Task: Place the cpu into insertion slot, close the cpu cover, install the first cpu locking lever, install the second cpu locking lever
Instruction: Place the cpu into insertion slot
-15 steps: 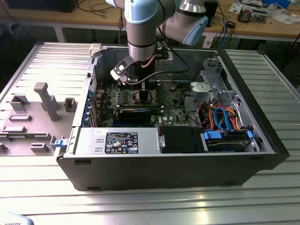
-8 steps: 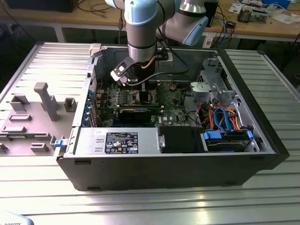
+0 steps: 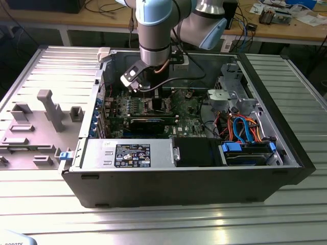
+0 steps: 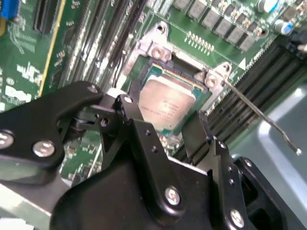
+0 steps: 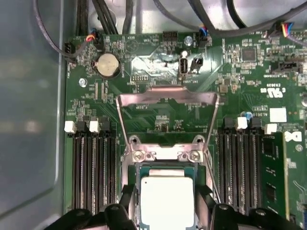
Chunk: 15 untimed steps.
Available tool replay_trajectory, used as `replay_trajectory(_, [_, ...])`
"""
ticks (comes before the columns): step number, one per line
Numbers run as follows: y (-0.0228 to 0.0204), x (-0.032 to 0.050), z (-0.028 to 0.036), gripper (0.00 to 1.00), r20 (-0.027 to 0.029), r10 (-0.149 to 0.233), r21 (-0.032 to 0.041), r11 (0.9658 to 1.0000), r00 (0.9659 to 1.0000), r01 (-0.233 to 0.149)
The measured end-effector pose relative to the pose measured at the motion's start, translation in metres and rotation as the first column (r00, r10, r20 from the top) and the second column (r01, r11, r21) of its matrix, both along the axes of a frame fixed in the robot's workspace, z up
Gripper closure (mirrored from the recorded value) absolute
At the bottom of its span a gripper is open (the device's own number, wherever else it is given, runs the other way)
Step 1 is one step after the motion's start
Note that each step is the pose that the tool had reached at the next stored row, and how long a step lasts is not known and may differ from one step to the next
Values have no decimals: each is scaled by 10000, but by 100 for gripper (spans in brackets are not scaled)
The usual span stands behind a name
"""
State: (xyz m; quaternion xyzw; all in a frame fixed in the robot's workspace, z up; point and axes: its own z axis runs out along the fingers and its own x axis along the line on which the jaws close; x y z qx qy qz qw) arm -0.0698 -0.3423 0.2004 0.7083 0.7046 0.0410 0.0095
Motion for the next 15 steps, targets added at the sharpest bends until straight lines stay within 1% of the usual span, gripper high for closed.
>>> replay_trajectory(3, [1,0,-5,39,-1,1,1,10000,10000,-1])
replay_trajectory(8, [-1,-1,-56,39,-6,1,-4,10000,10000,-1])
replay_trajectory(13, [2,1,-69,38,3,1,10,10000,10000,-1])
replay_trajectory(14, [1,1,-68,32,1,0,5,10000,10000,0])
replay_trajectory(15, [1,1,-65,32,-2,0,-2,10000,10000,0])
